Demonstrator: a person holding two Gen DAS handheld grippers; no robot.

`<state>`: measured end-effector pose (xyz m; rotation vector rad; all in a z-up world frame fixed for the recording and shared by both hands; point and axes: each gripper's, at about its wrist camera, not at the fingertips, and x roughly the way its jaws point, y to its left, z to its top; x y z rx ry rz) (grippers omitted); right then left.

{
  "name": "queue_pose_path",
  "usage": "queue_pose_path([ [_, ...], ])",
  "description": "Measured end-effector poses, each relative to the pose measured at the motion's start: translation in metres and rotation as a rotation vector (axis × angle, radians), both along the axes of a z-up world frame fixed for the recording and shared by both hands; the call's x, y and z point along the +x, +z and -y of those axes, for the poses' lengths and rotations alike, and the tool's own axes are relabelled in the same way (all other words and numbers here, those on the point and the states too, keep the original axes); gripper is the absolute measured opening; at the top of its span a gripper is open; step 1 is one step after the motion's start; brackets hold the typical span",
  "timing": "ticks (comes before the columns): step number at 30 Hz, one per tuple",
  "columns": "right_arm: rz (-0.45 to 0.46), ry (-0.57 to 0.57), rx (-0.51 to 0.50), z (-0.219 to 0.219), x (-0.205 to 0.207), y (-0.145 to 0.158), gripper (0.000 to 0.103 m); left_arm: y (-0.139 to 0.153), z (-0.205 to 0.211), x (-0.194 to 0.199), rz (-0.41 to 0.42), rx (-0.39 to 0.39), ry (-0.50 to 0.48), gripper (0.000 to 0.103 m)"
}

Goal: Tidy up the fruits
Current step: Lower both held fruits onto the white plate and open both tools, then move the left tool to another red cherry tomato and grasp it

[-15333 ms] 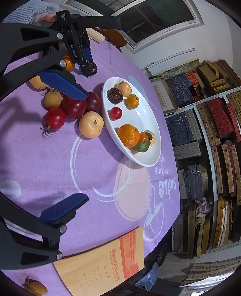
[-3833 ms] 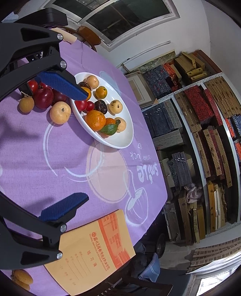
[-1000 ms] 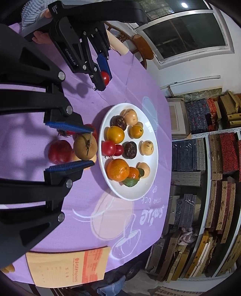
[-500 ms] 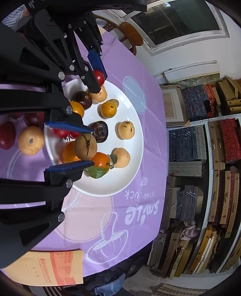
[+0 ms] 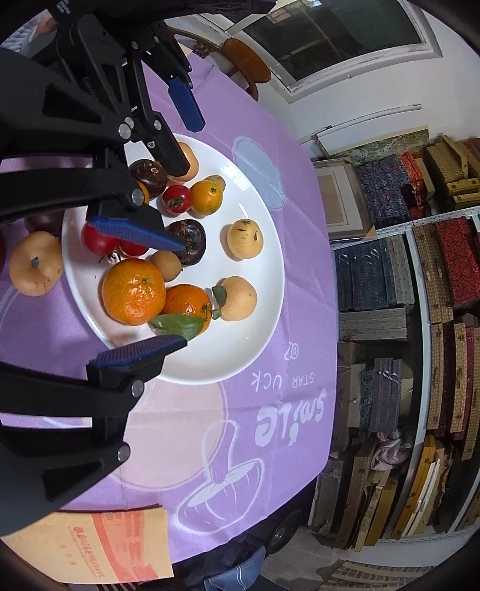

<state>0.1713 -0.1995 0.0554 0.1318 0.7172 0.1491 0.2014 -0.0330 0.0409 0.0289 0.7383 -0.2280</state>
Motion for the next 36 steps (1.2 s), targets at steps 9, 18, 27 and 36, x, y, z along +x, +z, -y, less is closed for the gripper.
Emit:
queue_pose_path([
  [9, 0.143, -0.077, 0.063, 0.031, -0.105, 0.0, 0.086, -0.005, 0.008, -0.08, 0.005, 0.054, -0.154, 0.072],
  [18, 0.171, -0.146, 0.167, 0.062, -0.139, -0.016, 0.092, -0.039, 0.031, -0.122, -0.005, 0.107, -0.186, 0.072],
  [27, 0.15, -0.153, 0.202, 0.069, -0.136, -0.015, 0.093, -0.056, 0.044, -0.112, -0.07, 0.087, -0.218, 0.072],
  [36, 0.134, -0.145, 0.192, 0.064, -0.133, -0.016, 0.094, -0.06, 0.035, -0.101, -0.093, 0.061, -0.167, 0.072],
])
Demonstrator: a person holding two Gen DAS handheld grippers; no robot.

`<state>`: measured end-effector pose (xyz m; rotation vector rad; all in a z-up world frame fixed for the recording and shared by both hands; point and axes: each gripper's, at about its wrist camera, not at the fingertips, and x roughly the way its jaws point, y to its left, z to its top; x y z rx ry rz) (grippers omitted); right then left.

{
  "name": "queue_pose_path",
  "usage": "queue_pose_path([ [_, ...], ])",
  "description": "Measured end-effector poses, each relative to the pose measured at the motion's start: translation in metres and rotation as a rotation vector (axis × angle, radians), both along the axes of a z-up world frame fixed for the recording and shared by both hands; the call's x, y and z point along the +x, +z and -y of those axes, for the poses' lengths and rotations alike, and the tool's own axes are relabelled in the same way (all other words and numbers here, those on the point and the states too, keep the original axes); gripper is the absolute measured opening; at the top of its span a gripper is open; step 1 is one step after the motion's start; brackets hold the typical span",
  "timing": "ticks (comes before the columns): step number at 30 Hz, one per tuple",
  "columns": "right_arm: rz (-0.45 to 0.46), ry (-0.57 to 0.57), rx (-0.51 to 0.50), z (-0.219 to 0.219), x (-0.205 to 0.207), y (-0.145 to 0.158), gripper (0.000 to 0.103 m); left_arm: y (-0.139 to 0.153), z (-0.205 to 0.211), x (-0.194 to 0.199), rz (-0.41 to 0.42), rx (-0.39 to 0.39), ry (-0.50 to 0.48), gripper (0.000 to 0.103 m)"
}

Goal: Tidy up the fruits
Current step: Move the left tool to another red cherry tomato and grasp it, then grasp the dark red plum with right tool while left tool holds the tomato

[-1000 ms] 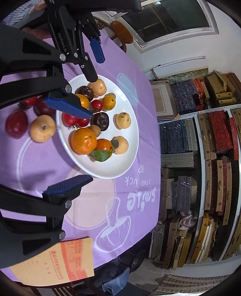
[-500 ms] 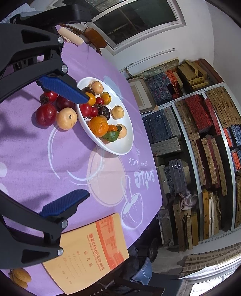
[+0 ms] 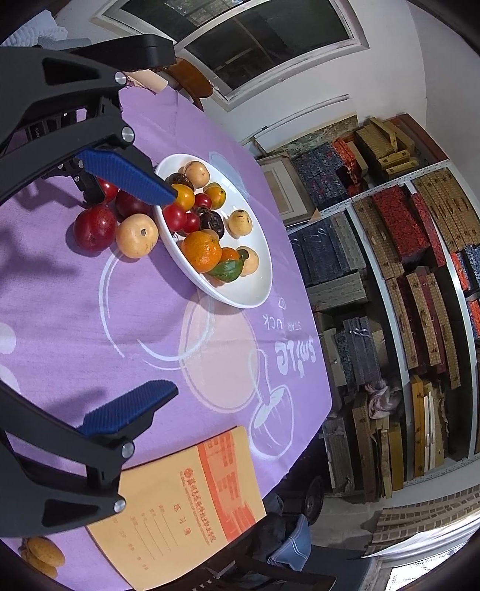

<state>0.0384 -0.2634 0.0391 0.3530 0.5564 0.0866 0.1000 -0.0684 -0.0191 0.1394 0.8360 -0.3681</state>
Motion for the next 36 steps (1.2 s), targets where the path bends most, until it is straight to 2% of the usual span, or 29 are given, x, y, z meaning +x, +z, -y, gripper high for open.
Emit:
queue_pose_path([
  [5, -0.02, 0.004, -0.01, -0.003, 0.002, -0.003, 0.094, -0.001, -0.004, 0.0, -0.017, -0.016, -0.002, 0.072],
  [6, -0.022, 0.005, -0.011, -0.004, 0.003, -0.004, 0.094, -0.001, -0.004, 0.0, -0.023, -0.025, -0.011, 0.066],
  [7, -0.023, 0.006, -0.012, -0.004, 0.003, -0.004, 0.094, -0.002, -0.004, 0.0, -0.031, -0.03, -0.026, 0.054],
  [9, -0.023, 0.007, -0.011, -0.004, 0.003, -0.004, 0.094, -0.005, -0.001, -0.001, -0.045, -0.017, -0.041, 0.045],
  [16, -0.029, 0.011, -0.014, -0.005, 0.003, -0.006, 0.094, -0.004, -0.002, 0.0, -0.05, -0.038, -0.049, 0.044],
  [24, -0.054, 0.055, -0.049, -0.016, 0.004, -0.008, 0.094, -0.004, -0.008, 0.002, -0.051, -0.046, -0.032, 0.035],
  [30, -0.111, 0.128, -0.109, -0.035, 0.009, -0.016, 0.094, -0.001, -0.028, 0.001, -0.027, -0.014, 0.026, 0.035],
  [36, -0.151, 0.205, -0.224, -0.07, 0.01, -0.028, 0.094, 0.003, -0.055, -0.005, 0.006, 0.015, 0.096, 0.035],
])
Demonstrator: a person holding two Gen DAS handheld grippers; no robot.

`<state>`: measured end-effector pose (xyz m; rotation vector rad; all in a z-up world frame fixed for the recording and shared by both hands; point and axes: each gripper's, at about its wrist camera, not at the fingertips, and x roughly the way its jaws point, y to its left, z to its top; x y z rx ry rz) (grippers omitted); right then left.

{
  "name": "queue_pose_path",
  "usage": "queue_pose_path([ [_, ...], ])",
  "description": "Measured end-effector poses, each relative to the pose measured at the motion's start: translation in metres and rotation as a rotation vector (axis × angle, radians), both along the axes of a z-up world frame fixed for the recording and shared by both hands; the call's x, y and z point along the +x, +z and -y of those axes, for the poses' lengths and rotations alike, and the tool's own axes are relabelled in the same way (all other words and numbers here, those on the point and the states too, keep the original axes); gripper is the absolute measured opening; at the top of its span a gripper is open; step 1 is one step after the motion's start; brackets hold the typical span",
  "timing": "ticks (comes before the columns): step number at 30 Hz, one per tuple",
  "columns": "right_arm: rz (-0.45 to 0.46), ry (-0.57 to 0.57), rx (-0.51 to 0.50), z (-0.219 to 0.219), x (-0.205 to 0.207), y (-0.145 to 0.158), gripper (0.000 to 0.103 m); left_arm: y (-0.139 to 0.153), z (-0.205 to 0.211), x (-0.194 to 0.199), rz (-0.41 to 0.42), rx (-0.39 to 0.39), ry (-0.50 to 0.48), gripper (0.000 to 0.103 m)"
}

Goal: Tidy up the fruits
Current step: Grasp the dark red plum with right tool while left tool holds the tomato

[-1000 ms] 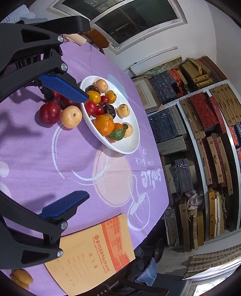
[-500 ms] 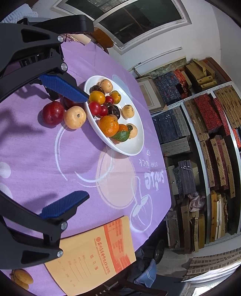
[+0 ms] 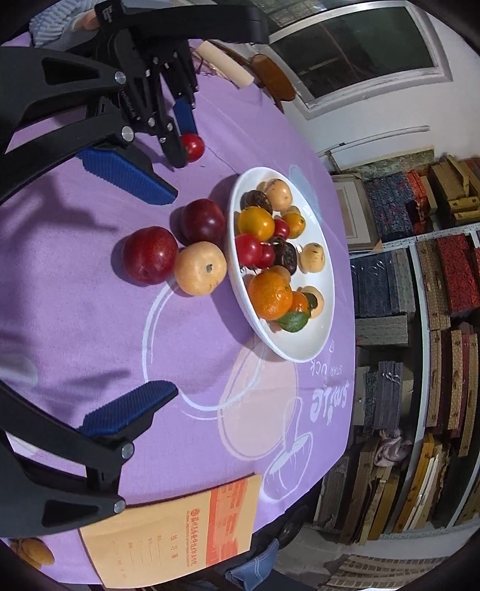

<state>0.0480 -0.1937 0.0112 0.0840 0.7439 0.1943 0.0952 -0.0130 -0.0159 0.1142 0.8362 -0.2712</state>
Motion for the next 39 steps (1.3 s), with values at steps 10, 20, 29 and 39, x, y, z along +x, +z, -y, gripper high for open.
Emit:
queue_pose_path([
  [10, -0.051, 0.037, -0.082, -0.025, 0.009, -0.014, 0.077, 0.0, -0.011, 0.004, -0.018, -0.001, 0.034, 0.035],
  [20, -0.098, 0.064, -0.091, -0.031, 0.016, -0.025, 0.041, -0.002, -0.012, 0.006, -0.031, -0.003, 0.033, 0.035],
  [29, -0.089, 0.063, -0.068, -0.03, 0.014, -0.022, 0.04, -0.001, -0.01, 0.005, -0.023, -0.005, 0.027, 0.035],
  [39, -0.05, 0.047, -0.026, -0.019, 0.007, -0.008, 0.04, 0.003, -0.006, 0.001, 0.015, 0.005, 0.026, 0.035],
])
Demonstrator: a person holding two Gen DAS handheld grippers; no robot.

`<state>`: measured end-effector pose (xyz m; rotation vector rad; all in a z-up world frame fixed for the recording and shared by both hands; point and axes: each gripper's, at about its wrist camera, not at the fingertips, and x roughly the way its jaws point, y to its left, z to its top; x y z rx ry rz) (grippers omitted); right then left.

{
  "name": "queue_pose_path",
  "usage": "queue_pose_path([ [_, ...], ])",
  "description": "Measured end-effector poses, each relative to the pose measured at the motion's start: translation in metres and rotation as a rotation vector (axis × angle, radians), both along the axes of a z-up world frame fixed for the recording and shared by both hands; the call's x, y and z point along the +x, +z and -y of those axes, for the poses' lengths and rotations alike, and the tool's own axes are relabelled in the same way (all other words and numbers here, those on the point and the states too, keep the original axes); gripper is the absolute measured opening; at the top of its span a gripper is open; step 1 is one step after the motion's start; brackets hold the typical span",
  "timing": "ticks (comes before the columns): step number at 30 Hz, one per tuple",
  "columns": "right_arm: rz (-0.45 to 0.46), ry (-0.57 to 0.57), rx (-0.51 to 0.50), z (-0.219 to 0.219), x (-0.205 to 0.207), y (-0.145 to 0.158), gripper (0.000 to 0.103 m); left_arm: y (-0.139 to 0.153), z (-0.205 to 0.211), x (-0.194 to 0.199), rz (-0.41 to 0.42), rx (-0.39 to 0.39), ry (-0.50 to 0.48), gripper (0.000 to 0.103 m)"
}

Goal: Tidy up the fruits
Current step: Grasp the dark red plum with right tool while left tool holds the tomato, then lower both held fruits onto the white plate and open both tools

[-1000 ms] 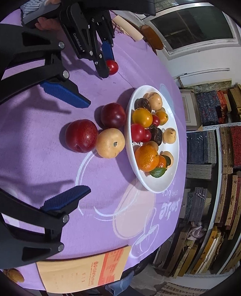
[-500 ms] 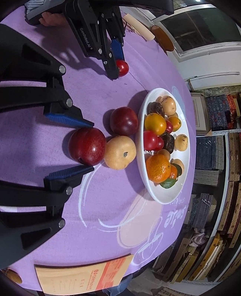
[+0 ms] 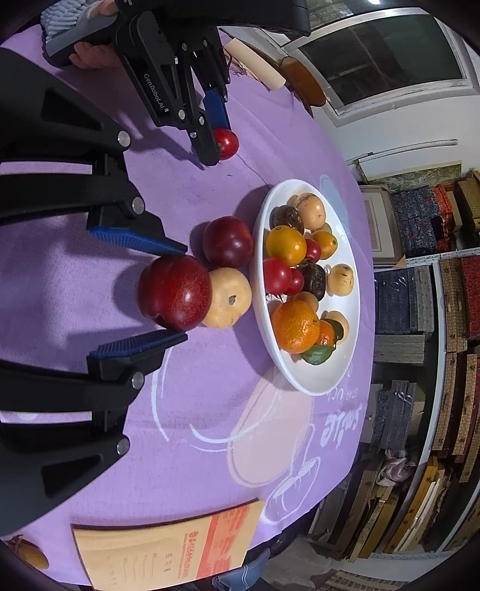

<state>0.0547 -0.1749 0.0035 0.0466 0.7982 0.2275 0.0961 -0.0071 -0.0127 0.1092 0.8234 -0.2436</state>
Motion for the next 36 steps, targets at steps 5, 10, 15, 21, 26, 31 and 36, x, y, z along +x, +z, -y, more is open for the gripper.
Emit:
queue_pose_path([
  [5, 0.019, -0.004, 0.01, 0.002, -0.003, 0.005, 0.04, 0.005, 0.005, -0.006, 0.048, 0.029, -0.001, 0.035],
  [10, 0.03, -0.016, 0.025, 0.006, -0.004, 0.01, 0.04, 0.013, 0.008, -0.006, 0.068, 0.023, -0.004, 0.035],
  [15, 0.036, -0.03, 0.054, 0.014, -0.001, 0.016, 0.04, 0.018, 0.01, 0.0, 0.069, 0.026, -0.004, 0.035],
  [21, 0.039, -0.036, 0.032, 0.018, 0.019, 0.038, 0.04, 0.038, 0.02, 0.014, 0.107, 0.047, -0.027, 0.035],
  [26, 0.07, -0.047, 0.001, 0.014, 0.058, 0.058, 0.04, 0.052, 0.031, 0.045, 0.099, 0.02, -0.035, 0.035],
  [31, 0.044, -0.069, 0.01, 0.013, 0.108, 0.054, 0.04, 0.051, 0.045, 0.082, 0.062, 0.006, -0.032, 0.035],
  [36, 0.027, -0.052, -0.028, 0.0, 0.143, 0.046, 0.041, 0.045, 0.052, 0.11, 0.038, 0.007, -0.019, 0.04],
])
